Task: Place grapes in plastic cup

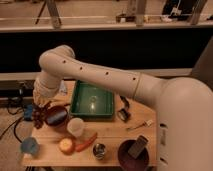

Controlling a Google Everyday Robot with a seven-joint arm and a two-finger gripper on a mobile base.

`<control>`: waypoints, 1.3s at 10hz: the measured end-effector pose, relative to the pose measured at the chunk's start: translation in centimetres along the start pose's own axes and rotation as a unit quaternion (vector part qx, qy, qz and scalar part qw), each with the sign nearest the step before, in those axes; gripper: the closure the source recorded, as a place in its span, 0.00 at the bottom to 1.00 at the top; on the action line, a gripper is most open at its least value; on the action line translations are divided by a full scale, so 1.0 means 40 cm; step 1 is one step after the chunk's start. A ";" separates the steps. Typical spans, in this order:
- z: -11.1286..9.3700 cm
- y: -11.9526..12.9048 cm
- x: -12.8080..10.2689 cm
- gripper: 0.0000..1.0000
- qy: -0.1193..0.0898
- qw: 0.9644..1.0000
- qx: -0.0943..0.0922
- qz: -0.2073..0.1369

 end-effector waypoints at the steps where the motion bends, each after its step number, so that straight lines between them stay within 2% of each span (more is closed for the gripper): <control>1: -0.012 0.000 -0.019 1.00 -0.006 1.000 0.001 -0.008; 3: -0.060 0.012 -0.104 1.00 -0.028 0.999 0.005 -0.034; 6: -0.064 0.022 -0.203 1.00 -0.054 0.996 0.005 -0.067; 9: -0.039 0.039 -0.243 1.00 -0.067 0.995 0.001 -0.077; 13: 0.030 0.041 -0.264 1.00 -0.092 0.992 -0.015 -0.087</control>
